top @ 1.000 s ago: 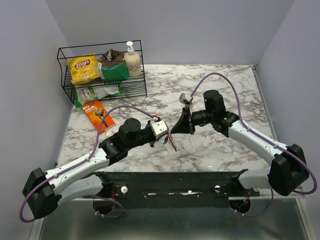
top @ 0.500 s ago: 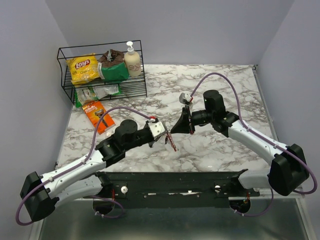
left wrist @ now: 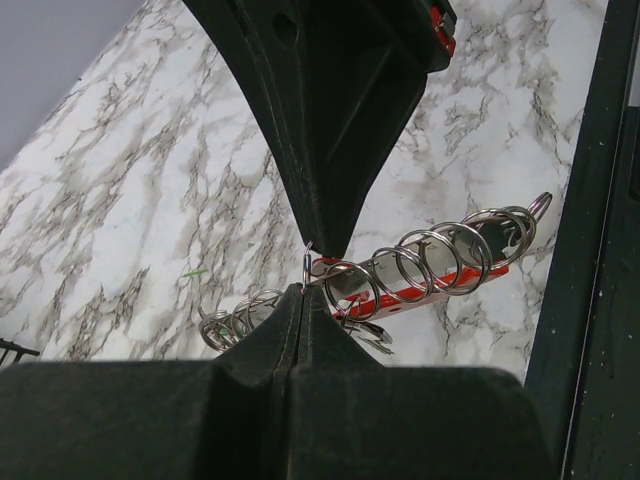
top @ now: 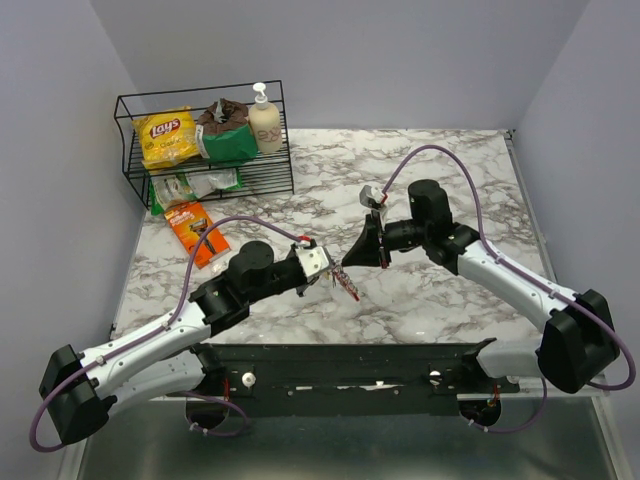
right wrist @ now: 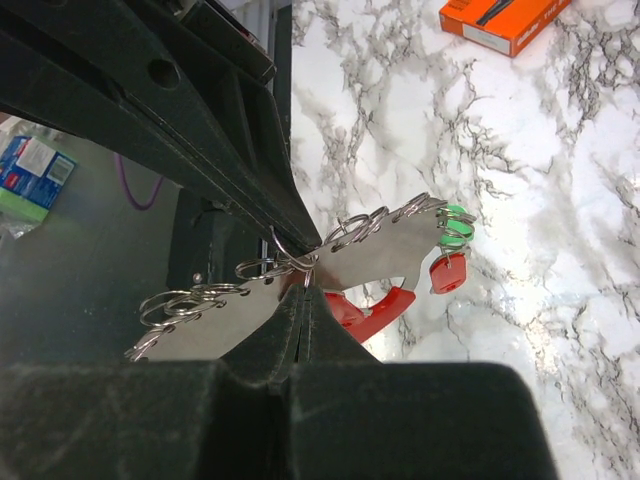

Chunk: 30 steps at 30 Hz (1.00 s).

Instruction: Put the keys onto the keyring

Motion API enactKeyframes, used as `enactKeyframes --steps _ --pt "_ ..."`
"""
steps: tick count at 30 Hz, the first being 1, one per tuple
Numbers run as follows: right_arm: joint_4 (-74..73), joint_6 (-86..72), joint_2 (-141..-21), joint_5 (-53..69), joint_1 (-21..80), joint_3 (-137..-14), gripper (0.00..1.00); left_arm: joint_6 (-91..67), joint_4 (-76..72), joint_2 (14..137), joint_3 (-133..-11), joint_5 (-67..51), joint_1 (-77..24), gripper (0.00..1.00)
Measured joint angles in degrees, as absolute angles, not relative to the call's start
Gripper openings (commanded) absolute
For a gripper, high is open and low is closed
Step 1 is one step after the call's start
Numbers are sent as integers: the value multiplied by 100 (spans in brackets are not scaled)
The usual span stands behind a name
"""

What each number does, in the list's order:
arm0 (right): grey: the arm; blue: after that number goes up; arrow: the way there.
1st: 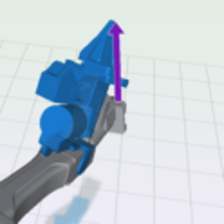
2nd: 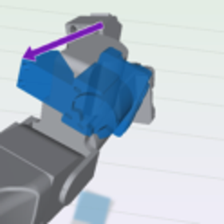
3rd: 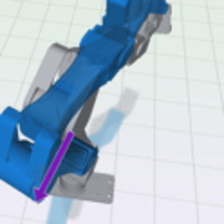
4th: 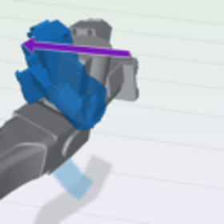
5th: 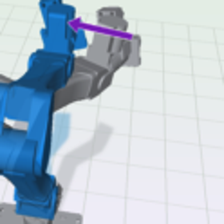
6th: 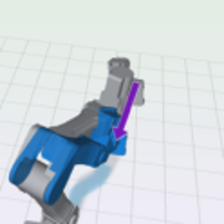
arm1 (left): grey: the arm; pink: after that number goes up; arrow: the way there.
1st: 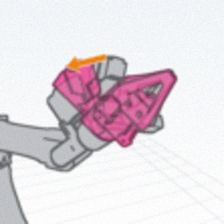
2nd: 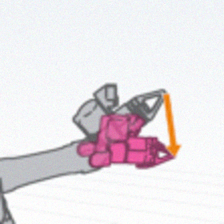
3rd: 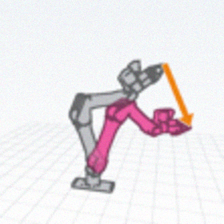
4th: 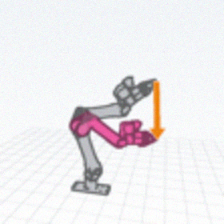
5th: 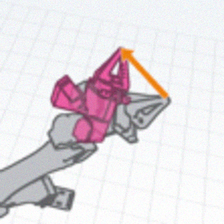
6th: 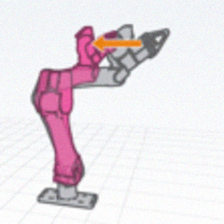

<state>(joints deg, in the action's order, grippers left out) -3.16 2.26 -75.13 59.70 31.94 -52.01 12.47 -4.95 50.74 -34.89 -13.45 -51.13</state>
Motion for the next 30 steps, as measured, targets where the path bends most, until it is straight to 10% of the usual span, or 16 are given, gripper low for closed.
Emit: enactKeyframes --steps 30 --pt "-257 235 -7387 6114 3218 -5201 1 1291 -462 5148 -3470 -1210 -5153 0"
